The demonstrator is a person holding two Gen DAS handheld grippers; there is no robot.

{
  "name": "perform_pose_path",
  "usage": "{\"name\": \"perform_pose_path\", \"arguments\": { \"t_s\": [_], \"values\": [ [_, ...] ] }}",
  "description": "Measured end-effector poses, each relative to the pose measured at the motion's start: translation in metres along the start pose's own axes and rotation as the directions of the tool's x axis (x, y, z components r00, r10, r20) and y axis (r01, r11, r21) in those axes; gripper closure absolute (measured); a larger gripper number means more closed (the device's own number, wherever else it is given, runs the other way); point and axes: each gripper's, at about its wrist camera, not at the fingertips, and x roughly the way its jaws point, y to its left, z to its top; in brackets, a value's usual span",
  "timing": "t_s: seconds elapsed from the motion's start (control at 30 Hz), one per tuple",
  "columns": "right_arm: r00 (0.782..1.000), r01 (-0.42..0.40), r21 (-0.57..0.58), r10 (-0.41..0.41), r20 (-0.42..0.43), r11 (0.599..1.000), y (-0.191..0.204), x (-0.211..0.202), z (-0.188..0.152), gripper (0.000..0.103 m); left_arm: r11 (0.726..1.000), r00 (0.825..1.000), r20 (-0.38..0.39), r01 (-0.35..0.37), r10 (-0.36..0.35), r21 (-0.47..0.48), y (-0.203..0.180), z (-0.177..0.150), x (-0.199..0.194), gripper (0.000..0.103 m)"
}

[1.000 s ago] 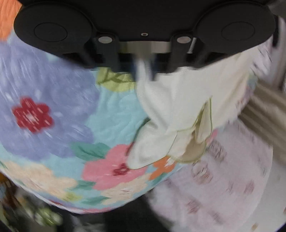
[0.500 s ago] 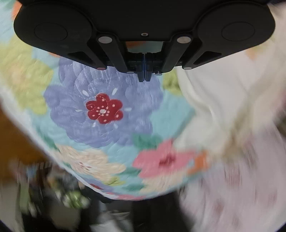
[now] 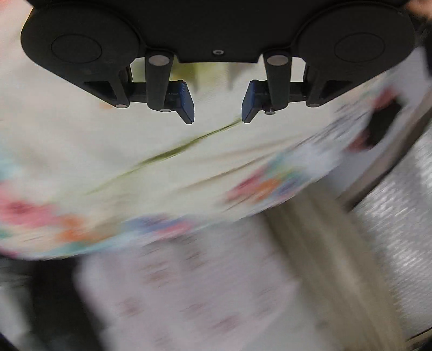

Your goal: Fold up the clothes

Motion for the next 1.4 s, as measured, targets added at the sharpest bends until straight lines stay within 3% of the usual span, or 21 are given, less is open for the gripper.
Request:
{"name": "perform_pose_path", "arguments": {
  "t_s": [0.07, 0.17, 0.4, 0.5, 0.53, 0.57, 0.6, 0.7, 0.77, 0.83, 1.0, 1.1, 1.2, 1.3, 1.4],
  "values": [
    [0.991, -0.096, -0.024, 0.094, -0.099, 0.995, 0.026, 0.025, -0.019, 0.059, 0.998, 1.0, 0.018, 0.004, -0.002, -0.061, 0.035, -0.001, -0.003, 0.043],
    [0.958, -0.183, -0.009, 0.176, -0.226, 0.983, 0.053, 0.053, -0.05, 0.059, 0.992, 0.998, 0.049, 0.042, -0.037, -0.118, 0.074, -0.001, 0.002, 0.044],
    [0.903, -0.256, -0.052, 0.22, -0.37, 0.965, 0.12, 0.08, -0.122, 0.056, 0.961, 0.975, 0.042, 0.22, -0.216, -0.167, 0.088, -0.003, 0.045, 0.042],
    [0.879, -0.273, -0.147, 0.185, -0.439, 0.951, 0.147, 0.089, -0.144, 0.056, 0.971, 0.979, 0.044, 0.203, -0.199, -0.13, 0.076, -0.01, 0.062, 0.042],
    [0.885, -0.256, -0.199, 0.146, -0.441, 0.946, 0.153, 0.086, -0.149, 0.055, 0.977, 0.982, 0.058, 0.187, -0.182, -0.101, 0.072, -0.012, 0.063, 0.047],
    [0.893, -0.236, -0.237, 0.114, -0.435, 0.942, 0.155, 0.083, -0.152, 0.055, 0.983, 0.983, 0.073, 0.172, -0.168, -0.065, 0.067, -0.013, 0.061, 0.059],
    [0.897, -0.231, -0.249, 0.107, -0.429, 0.94, 0.154, 0.079, -0.151, 0.055, 0.985, 0.982, 0.08, 0.171, -0.168, -0.026, 0.064, -0.012, 0.059, 0.098],
    [0.925, -0.179, -0.211, 0.091, -0.368, 0.961, 0.129, 0.059, -0.131, 0.053, 0.969, 0.964, 0.112, 0.246, -0.241, -0.035, 0.071, -0.006, 0.048, 0.099],
    [0.947, -0.121, -0.148, 0.07, -0.312, 0.982, 0.103, 0.045, -0.113, 0.049, 0.944, 0.949, 0.148, 0.298, -0.278, -0.138, 0.088, -0.005, 0.042, 0.099],
    [0.959, -0.073, -0.061, 0.053, -0.277, 0.995, 0.076, 0.034, -0.101, 0.048, 0.93, 0.946, 0.187, 0.301, -0.264, -0.209, 0.104, -0.005, 0.037, 0.099],
    [0.967, 0.001, 0.108, 0.026, -0.252, 0.994, 0.031, 0.011, -0.103, 0.048, 0.915, 0.932, 0.236, 0.328, -0.274, -0.234, 0.117, -0.006, 0.031, 0.099],
    [0.961, 0.014, 0.154, 0.029, -0.274, 0.988, 0.031, 0.009, -0.119, 0.048, 0.935, 0.947, 0.215, 0.284, -0.239, -0.211, 0.112, -0.004, 0.036, 0.099],
    [0.949, 0.0, 0.092, 0.029, -0.314, 0.996, 0.051, 0.014, -0.132, 0.048, 0.956, 0.951, 0.253, 0.229, -0.178, -0.186, 0.107, -0.001, 0.034, 0.099],
    [0.927, 0.004, -0.029, -0.015, -0.374, 1.0, 0.07, 0.02, -0.15, 0.048, 0.979, 0.944, 0.318, 0.144, -0.091, -0.146, 0.1, 0.0, 0.02, 0.098],
    [0.92, 0.032, -0.146, -0.086, -0.383, 0.989, 0.083, 0.018, -0.163, 0.047, 0.963, 0.956, 0.275, 0.167, -0.106, -0.209, 0.106, -0.003, 0.021, 0.098]
  ]
}}
